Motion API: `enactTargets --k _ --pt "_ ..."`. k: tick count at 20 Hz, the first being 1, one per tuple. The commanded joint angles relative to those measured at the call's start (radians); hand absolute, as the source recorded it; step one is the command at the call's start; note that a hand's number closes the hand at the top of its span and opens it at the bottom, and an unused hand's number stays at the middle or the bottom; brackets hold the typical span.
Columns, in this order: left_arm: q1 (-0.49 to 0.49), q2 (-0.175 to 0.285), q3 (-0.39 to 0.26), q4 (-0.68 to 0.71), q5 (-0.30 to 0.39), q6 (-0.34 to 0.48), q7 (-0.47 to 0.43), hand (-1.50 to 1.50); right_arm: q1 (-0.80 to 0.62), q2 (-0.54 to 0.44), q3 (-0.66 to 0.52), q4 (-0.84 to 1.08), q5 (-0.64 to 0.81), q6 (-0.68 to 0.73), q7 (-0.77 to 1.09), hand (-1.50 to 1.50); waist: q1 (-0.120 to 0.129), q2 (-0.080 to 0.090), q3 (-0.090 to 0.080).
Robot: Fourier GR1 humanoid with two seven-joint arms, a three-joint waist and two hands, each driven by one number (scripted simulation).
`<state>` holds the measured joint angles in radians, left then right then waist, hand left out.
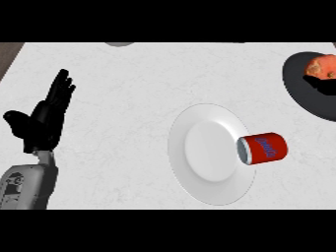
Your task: Pick the squash from the plate and place it in the pan
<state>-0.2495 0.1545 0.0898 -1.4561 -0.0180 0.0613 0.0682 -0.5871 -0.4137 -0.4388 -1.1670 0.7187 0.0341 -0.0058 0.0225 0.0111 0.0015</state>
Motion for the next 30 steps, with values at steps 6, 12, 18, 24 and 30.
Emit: enactTargets --k 6,12,18,24,30 --pt "-0.001 -0.023 -0.015 0.027 -0.01 0.003 -0.039 0.0 -0.111 -0.174 -0.067 0.516 0.124 -0.292 -0.231 1.5 0.036 0.017 0.002" --pt "-0.046 -0.02 -0.034 -0.009 -0.015 -0.001 0.018 0.0 -0.187 -0.235 -0.116 0.715 0.104 -0.344 -0.312 1.5 0.069 0.028 0.007" --pt "-0.051 -0.002 -0.026 -0.025 0.013 -0.036 0.025 0.0 -0.2 -0.263 -0.168 0.846 0.053 -0.263 -0.339 -1.5 0.091 0.036 0.009" --pt "-0.06 -0.017 -0.037 -0.004 -0.012 -0.013 0.011 0.0 -0.21 -0.238 -0.193 0.956 0.0 -0.049 -0.391 -1.5 0.074 0.037 0.01" --pt "-0.054 -0.003 -0.013 0.007 0.014 -0.031 0.016 0.0 -0.218 -0.271 -0.266 0.954 -0.07 -0.053 -0.507 -1.5 0.063 0.029 0.009"
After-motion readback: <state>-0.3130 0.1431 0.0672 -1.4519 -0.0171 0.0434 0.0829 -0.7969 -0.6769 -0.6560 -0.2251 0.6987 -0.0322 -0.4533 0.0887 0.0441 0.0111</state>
